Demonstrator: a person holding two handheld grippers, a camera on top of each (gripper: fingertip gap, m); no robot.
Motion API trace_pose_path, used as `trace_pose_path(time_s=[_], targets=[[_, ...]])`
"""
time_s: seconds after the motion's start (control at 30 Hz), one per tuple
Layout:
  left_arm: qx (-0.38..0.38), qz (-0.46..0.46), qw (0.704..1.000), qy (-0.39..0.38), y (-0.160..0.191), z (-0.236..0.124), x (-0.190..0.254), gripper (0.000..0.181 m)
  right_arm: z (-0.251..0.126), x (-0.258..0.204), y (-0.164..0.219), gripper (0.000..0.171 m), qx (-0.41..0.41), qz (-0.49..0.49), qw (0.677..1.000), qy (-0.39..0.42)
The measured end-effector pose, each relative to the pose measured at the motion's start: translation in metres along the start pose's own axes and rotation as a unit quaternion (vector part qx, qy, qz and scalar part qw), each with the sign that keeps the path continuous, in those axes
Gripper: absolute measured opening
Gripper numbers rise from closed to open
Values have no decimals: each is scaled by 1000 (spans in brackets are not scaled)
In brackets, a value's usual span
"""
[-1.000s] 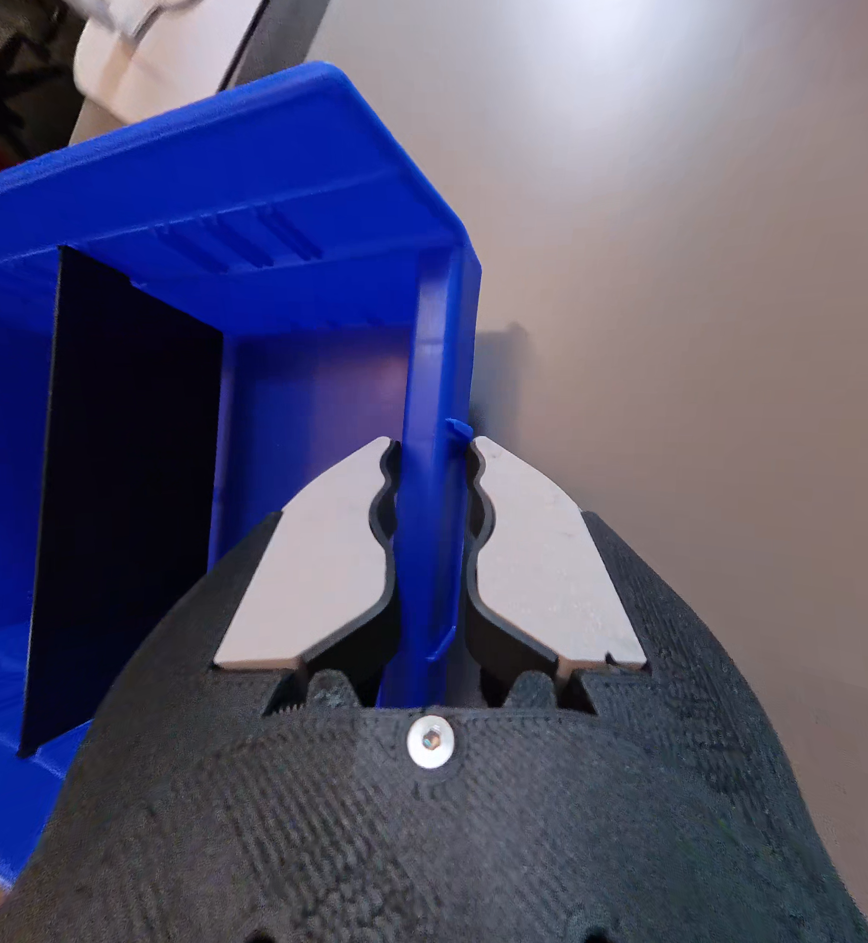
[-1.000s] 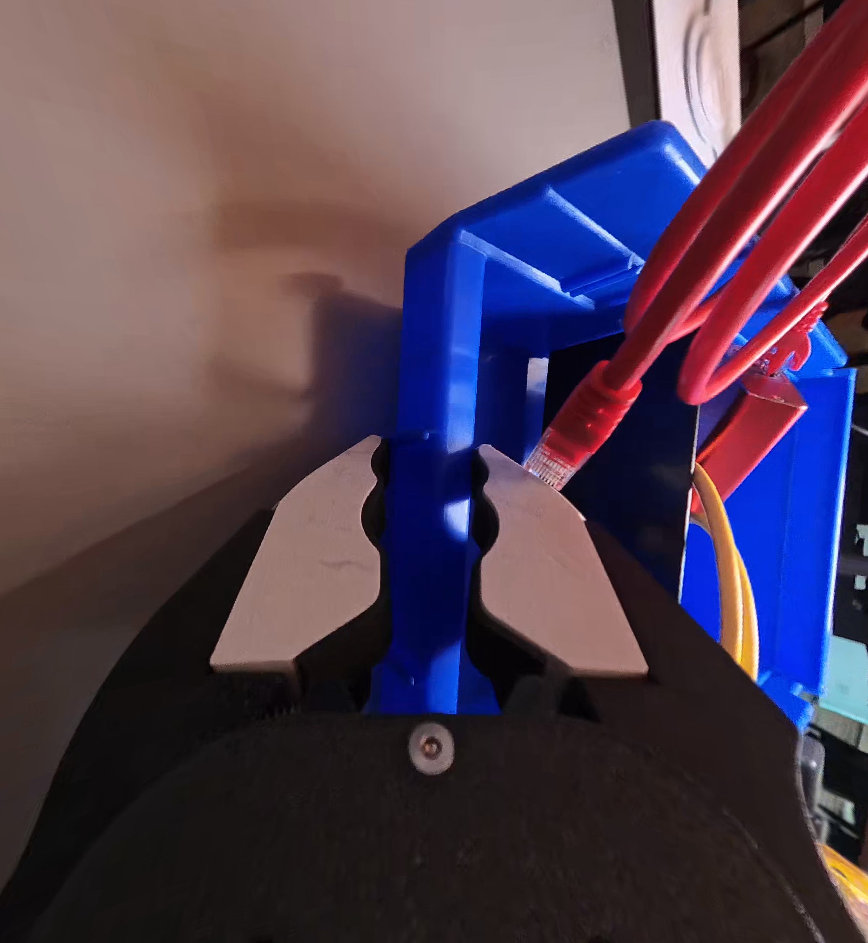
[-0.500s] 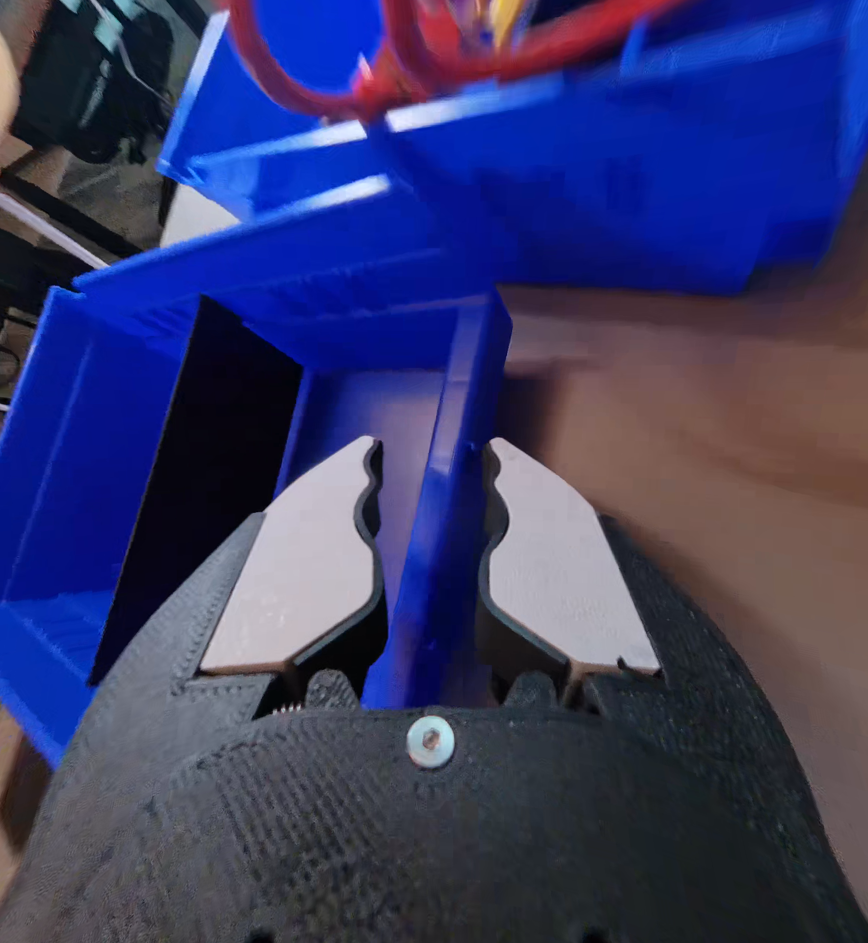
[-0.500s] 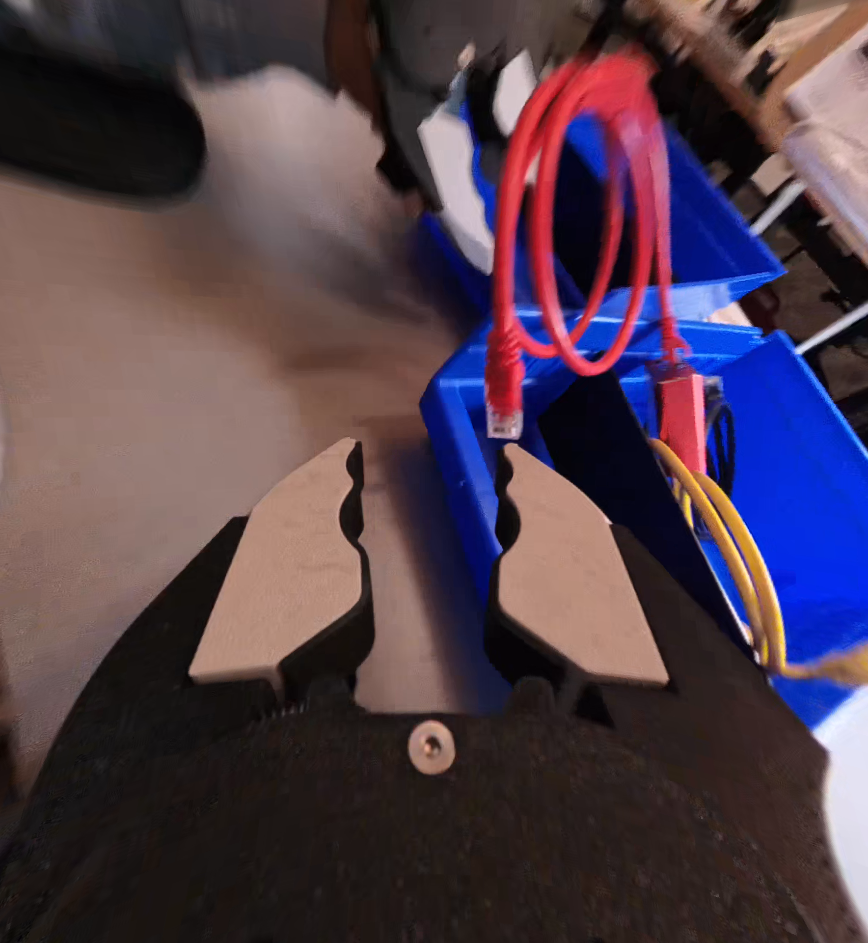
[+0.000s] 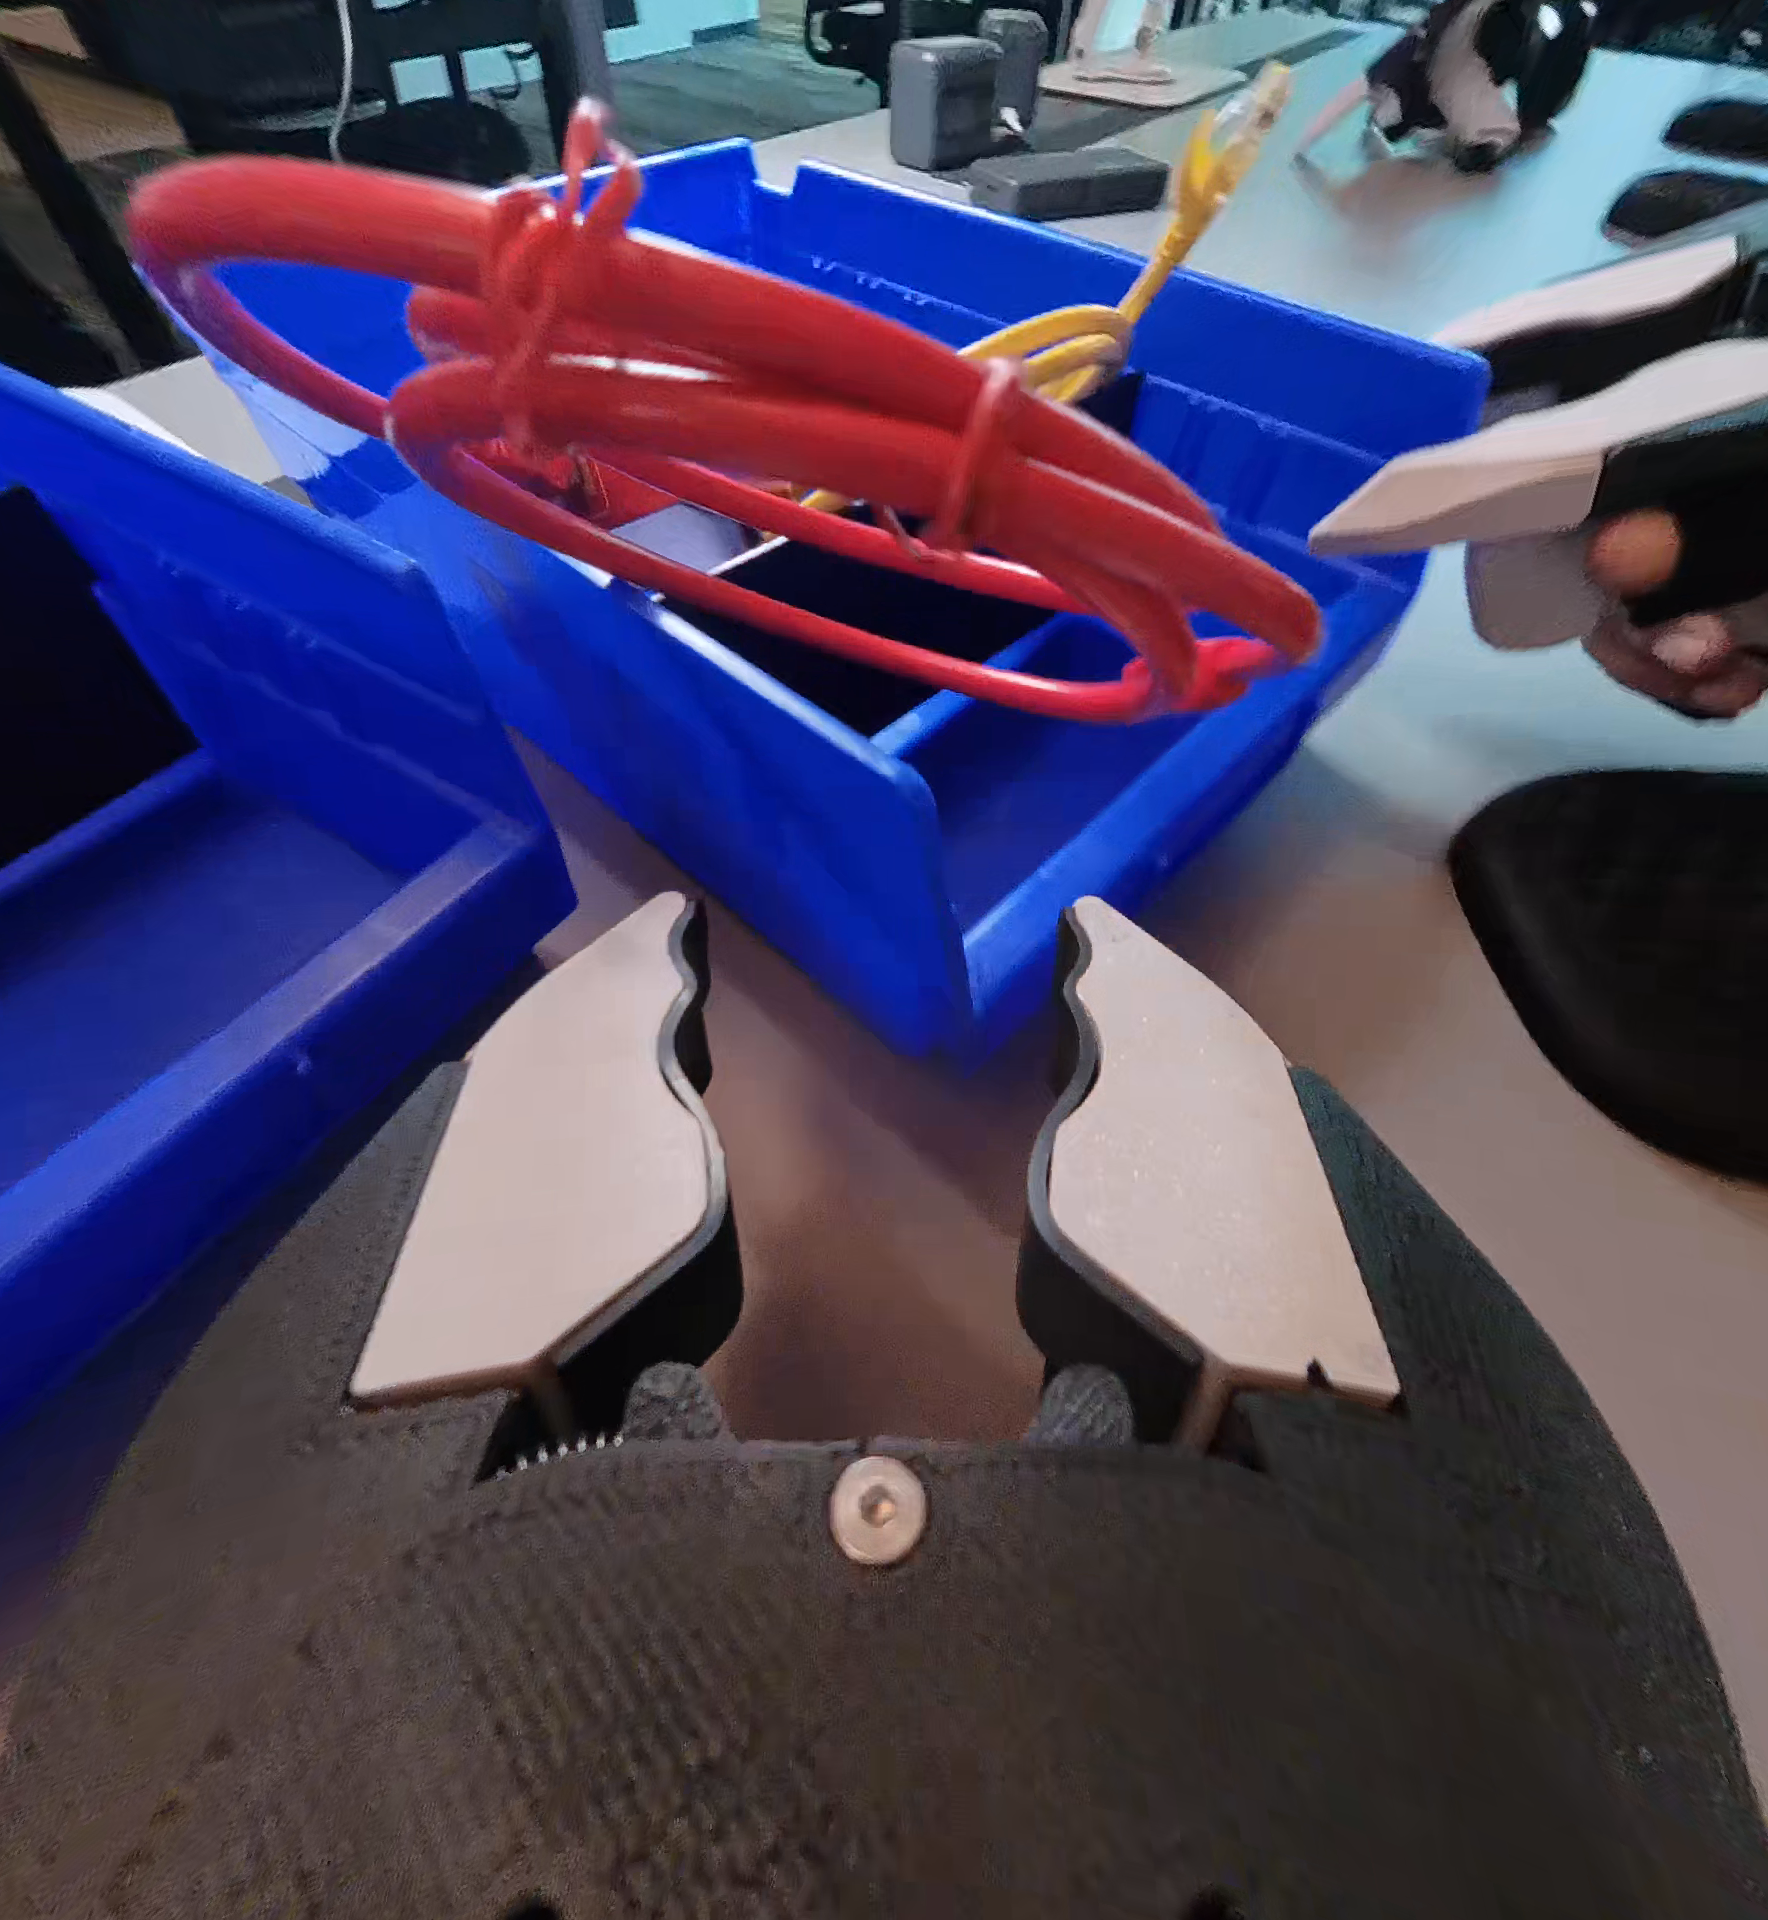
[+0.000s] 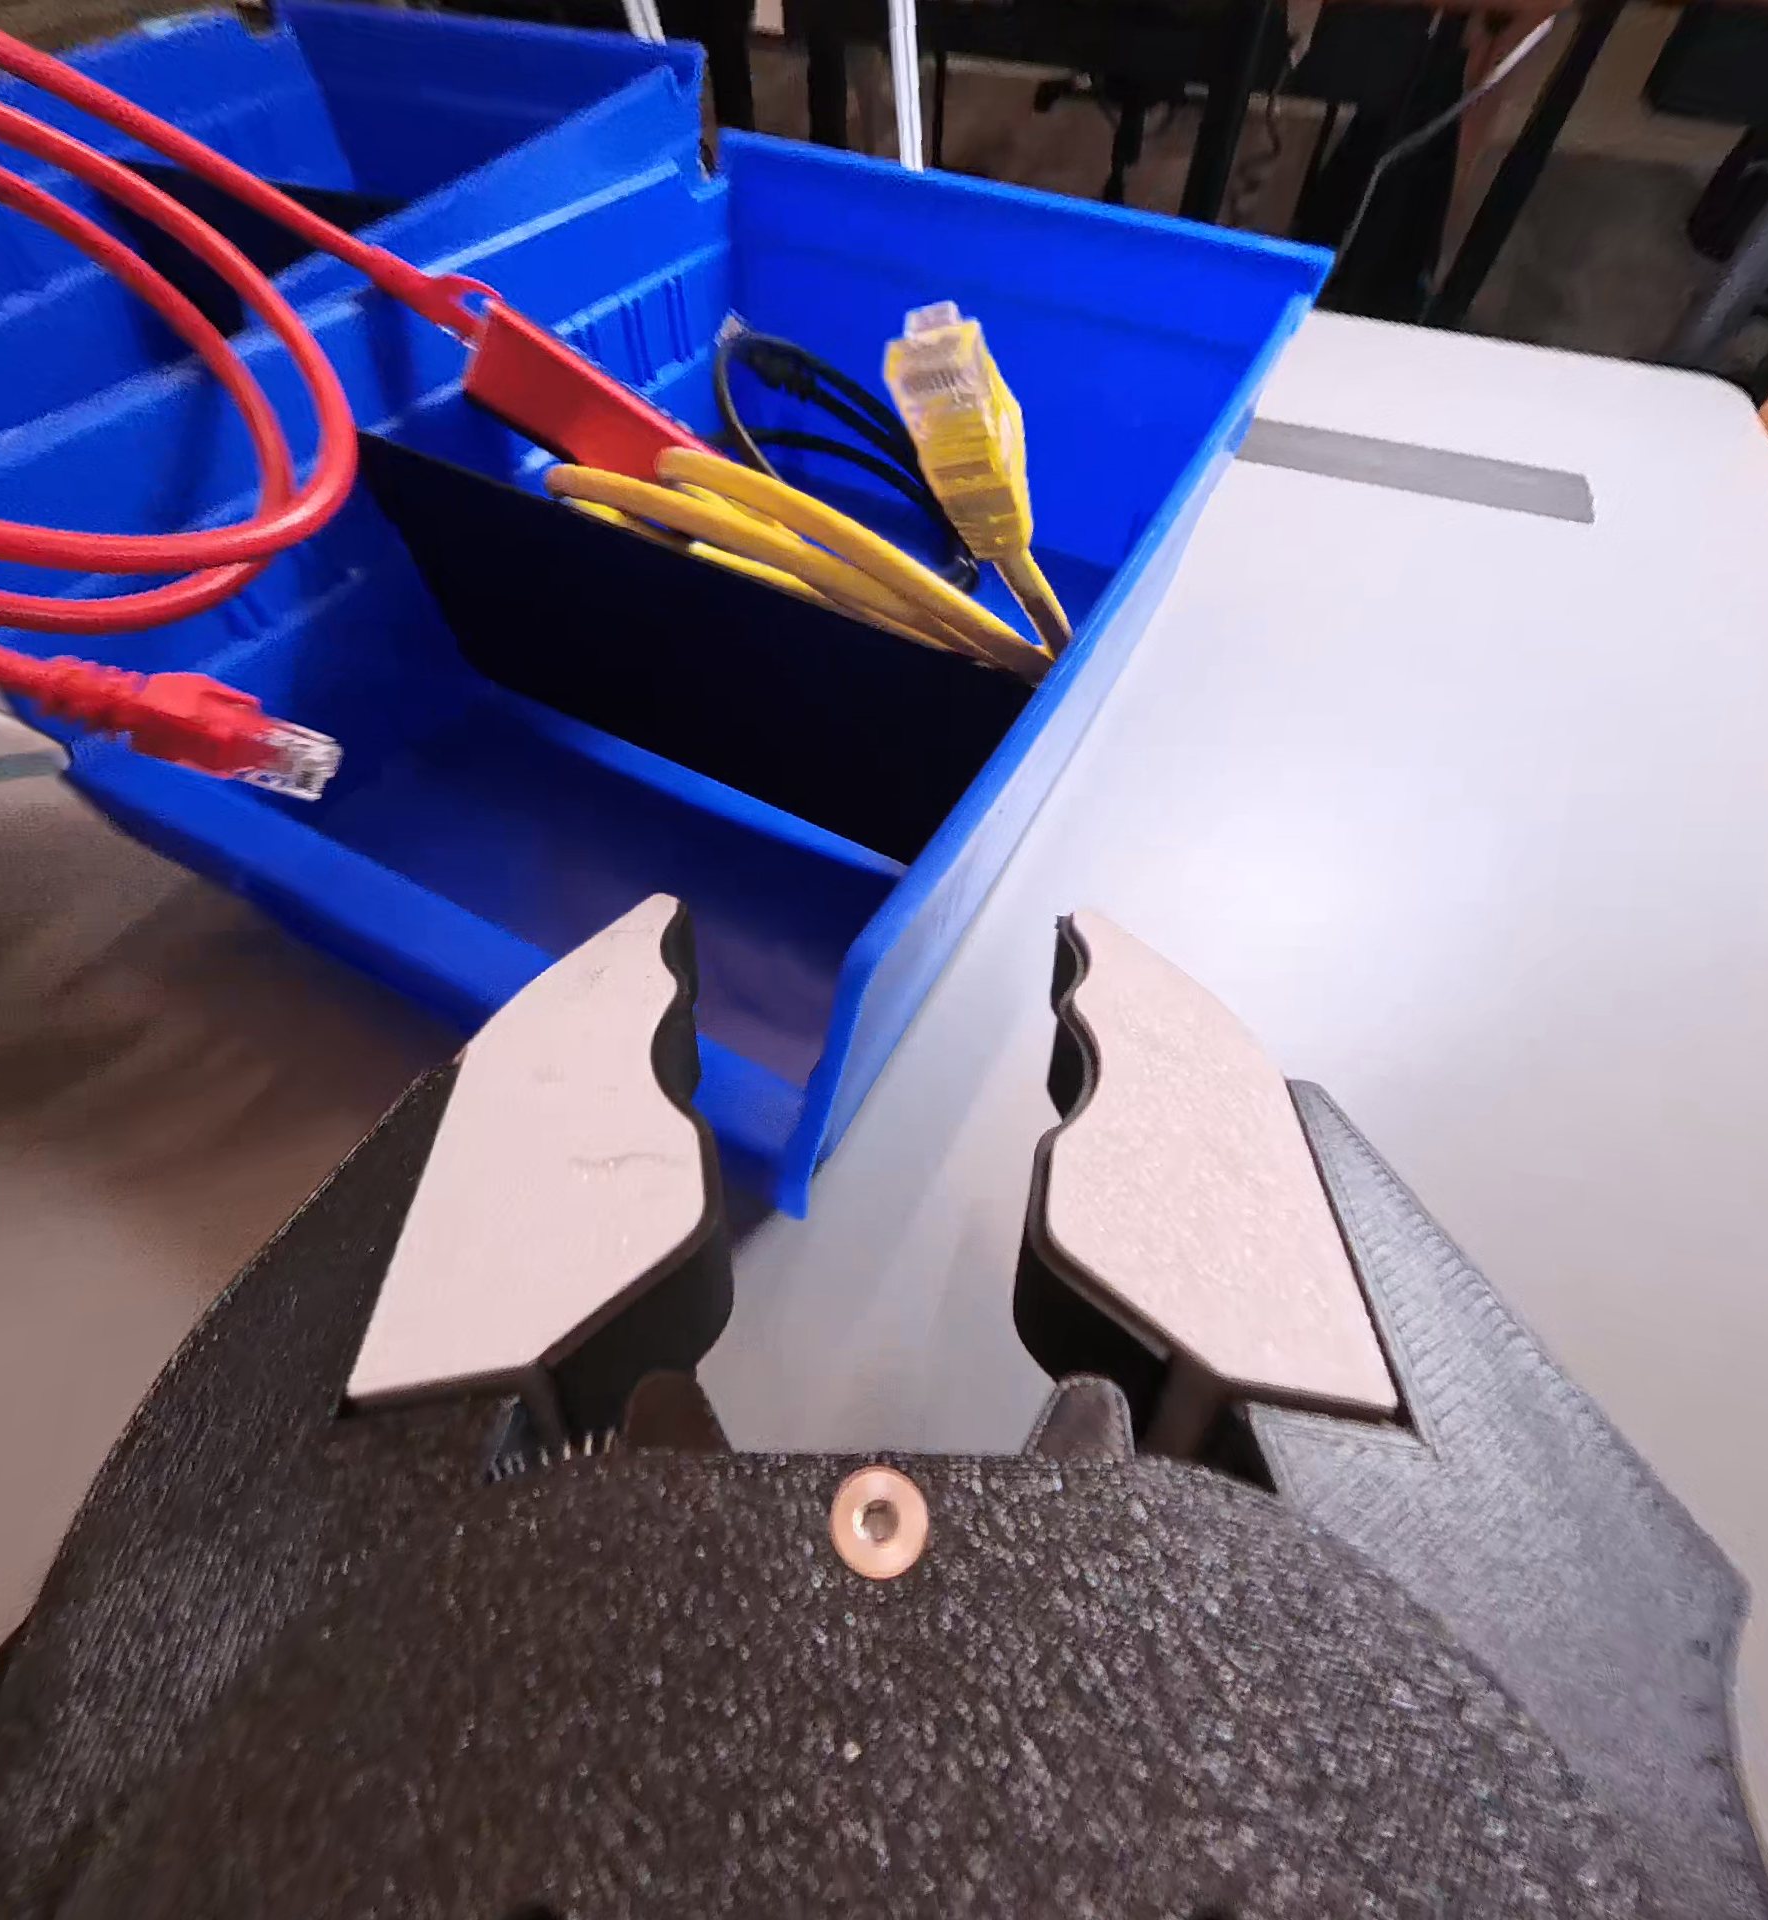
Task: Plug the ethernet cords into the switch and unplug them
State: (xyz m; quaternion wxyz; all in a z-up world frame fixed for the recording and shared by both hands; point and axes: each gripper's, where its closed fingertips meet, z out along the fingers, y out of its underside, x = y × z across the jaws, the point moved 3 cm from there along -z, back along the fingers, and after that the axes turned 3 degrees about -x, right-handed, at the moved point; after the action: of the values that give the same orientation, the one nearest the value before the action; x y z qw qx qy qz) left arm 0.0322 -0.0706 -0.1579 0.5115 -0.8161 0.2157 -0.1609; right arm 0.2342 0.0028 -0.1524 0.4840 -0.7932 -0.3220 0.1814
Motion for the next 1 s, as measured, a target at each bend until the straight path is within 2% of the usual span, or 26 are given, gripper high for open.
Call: trace_pose_path(time_s=[0.07,0.17,0.3,0.43,0.53,0.63,0.8,1.0], targets=[[1,-34,999,0,-2,17,1,64,9,2,-2,62,0,20,1000,-6],[15,-47,998,-35,-5,34,-2,57,16,0,2,42,8,47,999,-22],[36,-81,994,-64,-12,41,-6,49,13,12,3,15,21,14,999,43],[53,-81,991,-89,-18,43,-6,30,5,17,2,15,31,-1,997,69],[55,-59,992,-98,-22,42,-2,24,-16,15,-10,14,91,-23,992,79],[86,-40,991,-95,-40,26,-1,15,-40,6,-26,13,147,-42,984,92],[138,1,984,-112,-82,-15,-5,11,-65,-14,-65,12,200,-56,973,103],[224,56,957,-174,-131,-93,-18,9,-97,-61,-136,13,301,-110,942,98]])
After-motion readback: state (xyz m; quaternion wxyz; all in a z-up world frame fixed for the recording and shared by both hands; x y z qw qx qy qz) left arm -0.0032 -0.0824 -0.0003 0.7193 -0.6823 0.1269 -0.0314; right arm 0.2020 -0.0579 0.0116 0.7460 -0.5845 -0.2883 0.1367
